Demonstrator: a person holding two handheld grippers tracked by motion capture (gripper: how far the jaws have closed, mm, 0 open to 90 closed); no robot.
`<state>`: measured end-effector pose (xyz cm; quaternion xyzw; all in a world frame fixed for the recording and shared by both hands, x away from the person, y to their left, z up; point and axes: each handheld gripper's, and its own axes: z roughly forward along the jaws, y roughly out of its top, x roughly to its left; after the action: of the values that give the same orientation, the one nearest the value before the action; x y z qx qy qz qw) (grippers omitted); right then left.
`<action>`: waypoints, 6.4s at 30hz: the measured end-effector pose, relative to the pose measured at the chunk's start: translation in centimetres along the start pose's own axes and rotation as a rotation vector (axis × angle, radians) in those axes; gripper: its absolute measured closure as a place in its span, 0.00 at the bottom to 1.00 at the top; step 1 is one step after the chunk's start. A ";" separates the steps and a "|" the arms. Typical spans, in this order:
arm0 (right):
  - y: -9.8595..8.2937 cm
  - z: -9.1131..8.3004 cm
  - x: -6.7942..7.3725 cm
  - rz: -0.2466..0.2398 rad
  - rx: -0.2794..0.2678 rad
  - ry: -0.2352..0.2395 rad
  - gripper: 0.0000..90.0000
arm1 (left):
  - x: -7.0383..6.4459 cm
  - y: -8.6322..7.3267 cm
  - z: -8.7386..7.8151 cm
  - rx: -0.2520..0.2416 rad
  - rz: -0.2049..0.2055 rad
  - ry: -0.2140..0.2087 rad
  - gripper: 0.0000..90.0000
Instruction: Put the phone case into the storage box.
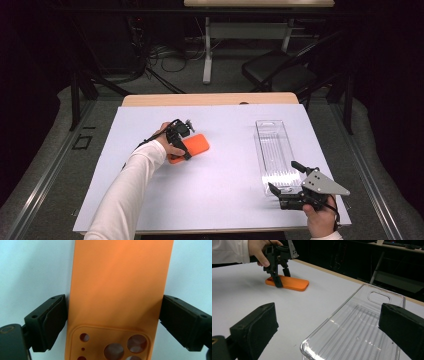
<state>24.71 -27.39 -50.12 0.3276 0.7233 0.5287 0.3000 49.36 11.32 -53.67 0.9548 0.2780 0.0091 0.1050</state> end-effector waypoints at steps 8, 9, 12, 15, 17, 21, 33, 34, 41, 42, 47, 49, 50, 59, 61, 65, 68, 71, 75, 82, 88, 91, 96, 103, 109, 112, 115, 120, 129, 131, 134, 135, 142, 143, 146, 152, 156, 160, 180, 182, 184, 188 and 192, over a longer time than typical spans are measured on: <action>0.0 0.0 0.0 -0.001 -0.002 0.000 0.02 | -0.2 0.0 -0.1 0.005 0.003 0.004 0.14; 0.0 0.0 0.0 -0.002 -0.001 0.000 0.02 | -0.2 0.0 -0.1 0.004 0.002 0.003 0.14; 0.0 0.0 0.0 -0.003 -0.005 0.001 0.02 | -0.2 0.0 -0.1 0.004 0.006 0.004 0.14; 0.0 0.0 0.0 -0.004 -0.004 0.000 0.02 | -0.2 0.0 -0.1 0.007 0.008 0.006 0.15; 0.0 0.0 0.0 -0.003 -0.012 0.000 0.02 | -0.2 0.0 -0.1 0.008 0.008 0.005 0.15; 0.0 0.0 0.0 -0.005 -0.007 0.000 0.02 | -0.3 0.0 -0.1 0.004 0.012 0.009 0.15; 0.0 -0.1 0.0 -0.006 -0.004 -0.002 0.02 | -0.3 -0.1 -0.2 0.004 0.017 0.006 0.17; 0.0 -0.1 0.0 -0.005 -0.004 -0.003 0.02 | -0.3 -0.1 -0.2 0.004 0.017 0.005 0.17; 0.0 0.0 0.0 -0.006 -0.008 -0.002 0.02 | -0.1 -0.1 -0.5 0.005 0.021 -0.011 0.17; 0.0 0.0 0.0 -0.005 -0.009 -0.002 0.02 | -0.1 -0.1 -0.6 0.002 0.018 -0.011 0.17; 0.0 0.0 0.0 -0.005 -0.010 -0.001 0.02 | -0.1 -0.2 -0.9 -0.012 0.004 -0.013 0.17; 0.0 0.0 0.0 -0.005 -0.009 -0.002 0.02 | -0.1 -0.2 -1.1 -0.011 0.005 -0.021 0.17; 0.0 0.0 0.0 -0.005 -0.007 -0.003 0.02 | -0.1 -0.3 -1.2 -0.009 0.008 -0.016 0.17; 0.0 0.0 0.0 -0.003 -0.003 0.001 0.02 | 0.0 -0.7 -2.1 -0.026 0.006 -0.015 0.17; 0.0 0.0 0.0 -0.001 -0.001 0.000 0.02 | -0.1 -0.8 -2.4 -0.023 0.010 -0.014 0.17; 0.0 0.1 0.0 -0.002 -0.001 0.001 0.02 | -0.2 -1.1 -3.2 -0.038 -0.002 -0.023 0.17; 0.0 0.1 0.0 -0.003 0.002 0.003 0.02 | -0.1 -1.4 -3.8 -0.041 -0.008 -0.029 0.17; 0.0 0.1 0.1 0.000 0.000 0.005 0.02 | -0.1 -1.7 -4.4 -0.033 -0.009 -0.022 0.17; 0.0 0.2 0.1 -0.003 -0.001 0.005 0.02 | -0.2 -2.0 -5.2 -0.042 -0.026 -0.031 0.17; 0.0 0.2 0.1 -0.004 0.001 0.003 0.02 | -0.8 -2.5 -6.2 -0.041 -0.029 -0.032 0.17; 0.0 0.2 0.1 -0.004 0.002 0.003 0.02 | -1.8 -2.7 -7.3 -0.049 -0.024 -0.038 0.17; 0.0 0.2 0.2 -0.007 0.004 0.003 0.02 | -2.3 -2.9 -7.7 -0.059 -0.025 -0.041 0.17; 0.1 0.2 0.2 -0.009 0.008 0.002 0.02 | -3.4 -2.9 -8.5 -0.050 -0.017 -0.042 0.17; 0.1 0.3 0.3 -0.014 0.009 0.008 0.02 | -5.4 -2.8 -9.2 -0.035 0.018 -0.033 0.17; 0.1 0.3 0.4 -0.017 0.009 0.012 0.02 | -7.8 -2.2 -9.6 -0.039 0.047 -0.030 0.17; 0.1 0.3 0.4 -0.016 0.009 0.011 0.03 | -9.0 -1.8 -9.9 -0.042 0.051 -0.031 0.17; 0.2 0.3 0.4 -0.022 0.009 0.013 0.03 | -10.0 -1.5 -10.0 -0.049 0.053 -0.035 0.17; 0.1 0.4 0.4 -0.023 0.023 0.024 0.03 | -11.5 -0.9 -9.8 -0.039 0.078 -0.054 0.17; 0.4 0.8 0.7 -0.042 0.050 0.045 0.03 | -12.4 -0.1 -9.8 -0.064 0.078 -0.079 0.17; 0.6 1.1 0.7 -0.047 0.067 0.068 0.03 | -12.5 -0.1 -9.9 -0.064 0.077 -0.082 0.17; 0.8 1.6 0.9 -0.056 0.091 0.105 0.03 | -12.7 0.1 -9.8 -0.060 0.080 -0.083 0.17; 0.9 1.8 1.0 -0.058 0.101 0.110 0.03 | -12.7 0.1 -9.7 -0.058 0.081 -0.084 0.17; 1.7 2.6 1.7 -0.108 0.112 0.131 0.04 | -12.9 0.2 -9.9 -0.051 0.090 -0.092 0.17; 1.8 2.6 1.8 -0.119 0.113 0.130 0.04 | -13.0 0.2 -9.9 -0.053 0.090 -0.092 0.17; 2.0 3.0 2.0 -0.137 0.108 0.129 0.01 | -13.0 0.3 -10.1 -0.054 0.090 -0.090 0.17; 2.5 3.8 2.4 -0.144 0.118 0.158 0.00 | -13.1 0.3 -10.1 -0.049 0.087 -0.089 0.17; 3.0 4.5 2.7 -0.144 0.152 0.178 0.00 | -13.3 0.4 -10.0 -0.051 0.090 -0.094 0.17; 3.4 5.1 3.1 -0.162 0.165 0.184 0.00 | -13.5 0.7 -9.9 -0.045 0.097 -0.093 0.18; 4.1 7.1 4.7 -0.310 0.262 0.128 0.11 | -13.9 1.6 -9.5 -0.031 0.101 -0.095 0.18; 4.1 7.1 5.1 -0.358 0.259 0.107 0.12 | -13.8 1.6 -9.5 -0.032 0.096 -0.094 0.18; 4.2 7.2 5.3 -0.390 0.256 0.103 0.13 | -13.8 1.5 -9.5 -0.033 0.093 -0.096 0.18; 4.4 7.3 5.9 -0.471 0.258 0.061 0.15 | -13.8 1.5 -9.6 -0.028 0.097 -0.089 0.18; 4.4 7.5 6.5 -0.584 0.245 0.004 0.15 | -14.0 1.5 -9.6 -0.029 0.097 -0.081 0.18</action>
<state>27.34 -16.96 -48.40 0.1387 0.8457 0.3296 0.3960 37.60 4.49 -43.39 0.9651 0.2265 -0.0206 0.1296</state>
